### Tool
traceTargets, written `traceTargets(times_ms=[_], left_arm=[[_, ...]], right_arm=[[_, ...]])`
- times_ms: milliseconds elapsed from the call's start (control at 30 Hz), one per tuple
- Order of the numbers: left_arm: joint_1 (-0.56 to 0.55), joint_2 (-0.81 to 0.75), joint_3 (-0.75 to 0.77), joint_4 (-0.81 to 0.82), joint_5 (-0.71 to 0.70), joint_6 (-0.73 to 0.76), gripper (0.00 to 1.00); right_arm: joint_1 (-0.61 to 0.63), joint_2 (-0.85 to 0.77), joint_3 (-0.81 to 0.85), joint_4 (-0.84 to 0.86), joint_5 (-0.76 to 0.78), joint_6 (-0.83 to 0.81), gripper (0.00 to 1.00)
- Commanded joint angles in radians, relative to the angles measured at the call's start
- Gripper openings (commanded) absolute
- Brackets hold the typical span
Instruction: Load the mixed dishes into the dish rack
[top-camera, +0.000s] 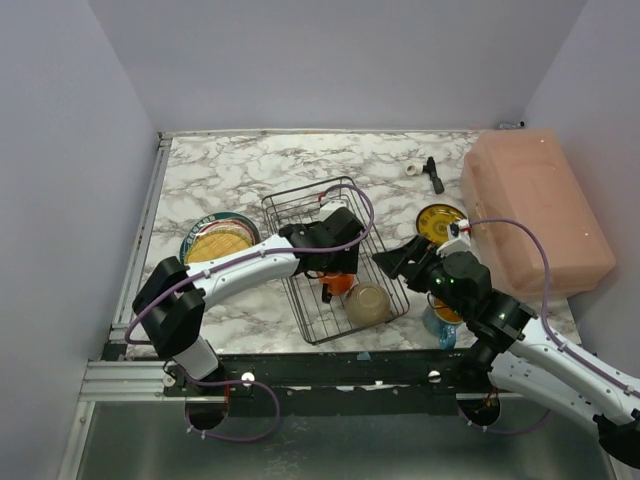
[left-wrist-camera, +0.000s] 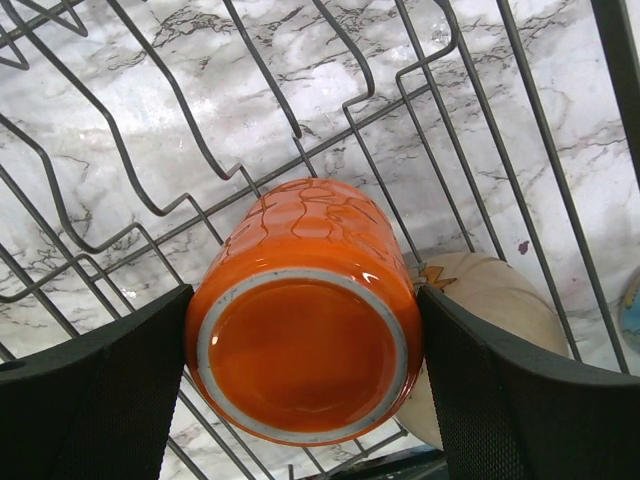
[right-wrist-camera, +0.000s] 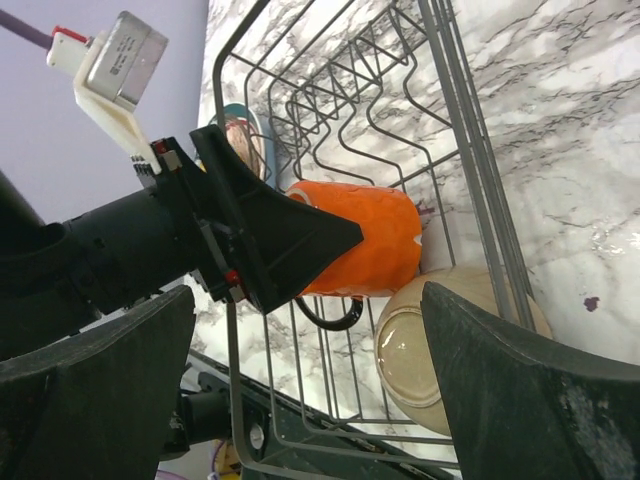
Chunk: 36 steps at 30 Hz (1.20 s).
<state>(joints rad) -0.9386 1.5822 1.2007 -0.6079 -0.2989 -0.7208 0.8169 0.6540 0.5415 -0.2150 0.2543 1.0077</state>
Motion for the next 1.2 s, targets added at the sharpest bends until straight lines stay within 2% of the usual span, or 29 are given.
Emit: traceTargets(times_ms=[0,67,133,300,467,533,767,900,967,1167], left_arm=[[-0.006,0.041,0.071,-0.030,0.021,0.063,0.00],[-0.006,0.048,0.073,-0.031,0.030,0.075,0.19],[-0.006,0.043,0.060,-0.016,0.051,0.081,0.26],[-0.006,0.026,0.033,-0.007,0.064,0.075,0.28],[-0.006,0.015,0.022,-0.035,0.040,0.070,0.26],[-0.006,0.009,0.011,-0.035,0.037,0.073,0.31],[-0.006,-0.005,-0.014,-0.007,0.069,0.087,0.75],[-0.006,-0.032,-0.013,0.006,0.080,0.095,0.84],[-0.006,-0.045,-0.014,0.016,0.096,0.099,0.98],[-0.006,-0.078,-0.027,0.031,0.129,0.107,0.99]], right_arm=[[0.002,-0.018,0.055,-0.083,0.056,-0.055,0.96],[0.002,-0.018,0.069,-0.104,0.061,-0.072,0.96],[0.003,-0.014,0.085,-0.128,0.067,-0.085,0.96],[0.001,-0.001,0.123,-0.200,0.084,-0.117,0.96],[0.002,0.001,0.129,-0.233,0.092,-0.125,0.96],[0.002,0.007,0.126,-0.233,0.084,-0.125,0.96],[0.002,0.079,0.184,-0.300,0.057,-0.171,0.97],[0.002,0.131,0.277,-0.462,0.070,-0.176,0.97],[0.003,0.149,0.330,-0.555,0.090,-0.164,0.97],[0.002,0.199,0.459,-0.804,0.128,-0.128,0.98]])
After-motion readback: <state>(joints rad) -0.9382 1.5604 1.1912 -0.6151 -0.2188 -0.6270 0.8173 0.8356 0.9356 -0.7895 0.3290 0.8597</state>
